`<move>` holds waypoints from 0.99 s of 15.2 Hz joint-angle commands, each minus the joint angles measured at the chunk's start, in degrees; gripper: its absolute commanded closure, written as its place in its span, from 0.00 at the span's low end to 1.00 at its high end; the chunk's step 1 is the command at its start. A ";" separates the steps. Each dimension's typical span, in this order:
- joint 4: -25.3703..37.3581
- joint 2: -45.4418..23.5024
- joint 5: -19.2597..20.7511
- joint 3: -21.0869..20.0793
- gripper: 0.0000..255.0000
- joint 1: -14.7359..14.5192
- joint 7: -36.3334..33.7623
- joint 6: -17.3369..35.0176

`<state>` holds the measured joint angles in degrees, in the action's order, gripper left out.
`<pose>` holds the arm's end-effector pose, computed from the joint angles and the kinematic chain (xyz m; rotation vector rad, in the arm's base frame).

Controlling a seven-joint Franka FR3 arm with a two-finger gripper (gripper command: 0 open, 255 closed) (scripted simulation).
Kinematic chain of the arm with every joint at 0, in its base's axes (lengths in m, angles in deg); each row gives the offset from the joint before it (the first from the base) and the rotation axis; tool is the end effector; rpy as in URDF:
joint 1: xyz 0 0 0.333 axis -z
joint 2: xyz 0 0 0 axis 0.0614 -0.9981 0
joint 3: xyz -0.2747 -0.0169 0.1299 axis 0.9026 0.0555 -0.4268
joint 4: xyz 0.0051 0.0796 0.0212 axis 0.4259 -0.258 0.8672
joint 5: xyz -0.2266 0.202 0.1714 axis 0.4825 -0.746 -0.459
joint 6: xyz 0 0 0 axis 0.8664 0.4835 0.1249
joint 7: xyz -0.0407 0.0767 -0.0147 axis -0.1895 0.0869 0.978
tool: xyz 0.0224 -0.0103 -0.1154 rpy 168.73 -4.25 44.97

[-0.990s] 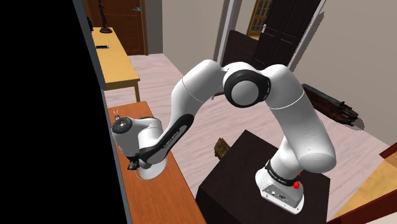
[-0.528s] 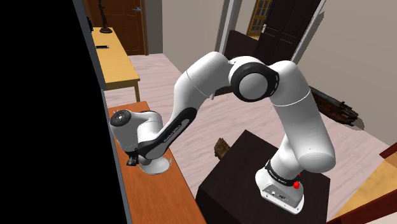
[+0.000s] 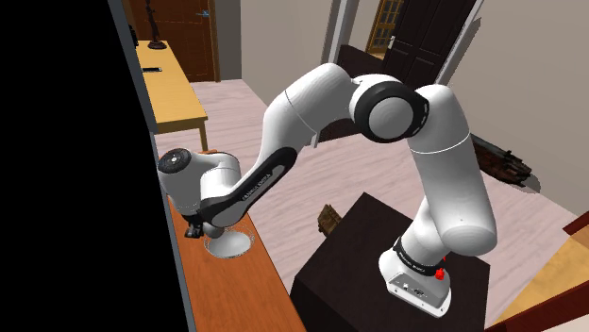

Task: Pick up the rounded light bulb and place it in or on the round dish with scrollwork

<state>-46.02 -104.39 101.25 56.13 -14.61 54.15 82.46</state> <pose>0.5244 0.3402 0.2030 2.8238 0.8954 0.1080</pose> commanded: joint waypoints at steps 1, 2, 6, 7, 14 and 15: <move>-0.49 1.31 -0.54 -0.44 1.00 0.36 0.49 -0.79; -0.58 1.86 -0.81 -0.65 1.00 0.50 0.73 -1.23; -0.79 4.01 -1.92 -1.45 1.00 1.03 1.70 -3.03; -0.82 4.52 -2.20 -1.65 1.00 1.16 1.95 -3.49; -15.27 14.80 -3.28 -2.99 1.00 4.30 1.40 1.16; -15.27 14.23 -2.86 -2.75 1.00 4.13 1.05 1.66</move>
<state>-60.11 -90.64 98.26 53.35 -10.62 55.44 83.43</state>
